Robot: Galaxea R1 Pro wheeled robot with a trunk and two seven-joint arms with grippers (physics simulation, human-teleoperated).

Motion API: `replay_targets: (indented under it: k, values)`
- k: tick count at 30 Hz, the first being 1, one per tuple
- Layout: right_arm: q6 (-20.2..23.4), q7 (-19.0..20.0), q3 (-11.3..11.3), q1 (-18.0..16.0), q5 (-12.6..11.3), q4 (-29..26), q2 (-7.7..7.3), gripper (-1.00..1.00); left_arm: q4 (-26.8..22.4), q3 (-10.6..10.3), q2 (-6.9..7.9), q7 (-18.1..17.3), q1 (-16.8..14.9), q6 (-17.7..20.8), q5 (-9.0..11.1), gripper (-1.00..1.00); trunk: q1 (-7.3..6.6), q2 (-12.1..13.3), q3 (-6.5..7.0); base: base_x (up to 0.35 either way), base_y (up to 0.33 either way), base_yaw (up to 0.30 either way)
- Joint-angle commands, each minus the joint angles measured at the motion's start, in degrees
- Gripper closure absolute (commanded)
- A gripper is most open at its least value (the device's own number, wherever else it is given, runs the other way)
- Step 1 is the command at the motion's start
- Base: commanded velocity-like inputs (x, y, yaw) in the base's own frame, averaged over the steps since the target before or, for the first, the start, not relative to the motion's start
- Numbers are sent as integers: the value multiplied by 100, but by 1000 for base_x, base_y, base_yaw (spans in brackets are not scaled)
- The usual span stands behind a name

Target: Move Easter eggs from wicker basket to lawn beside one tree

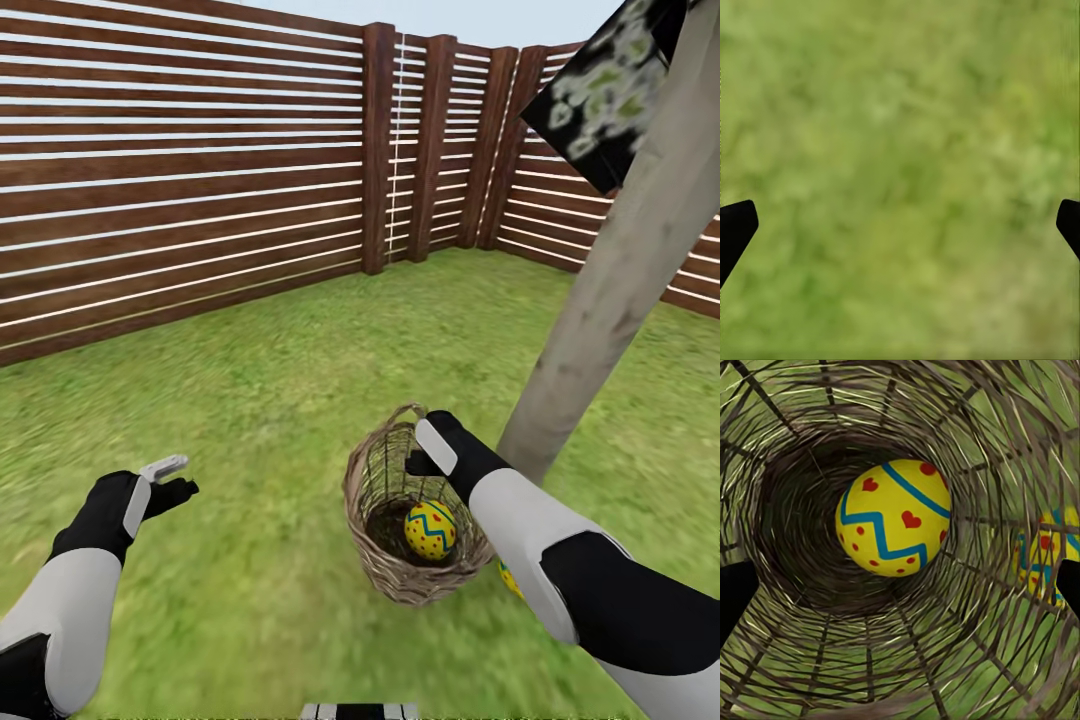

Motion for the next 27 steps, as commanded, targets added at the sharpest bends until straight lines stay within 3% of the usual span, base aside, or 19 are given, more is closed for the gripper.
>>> replay_targets:
  k: [1, 11, 27]
  values:
    - [14, -48, 42, -4, -58, -10, -3, -100, -7, 15, 0, -2, -5, 25, -22, -100, 1, -4, -28, 0, 0, 0]
    - [-377, -34, 34, -4, -51, -35, -23, -100, -6, 18, 14, -5, -6, 16, -27, -100, 27, -17, -249, 0, 0, 0]
    - [-448, -32, 26, -4, -51, -37, -44, -100, -16, 25, 31, -20, -6, 59, -9, -100, 68, -39, -604, 0, 0, 0]
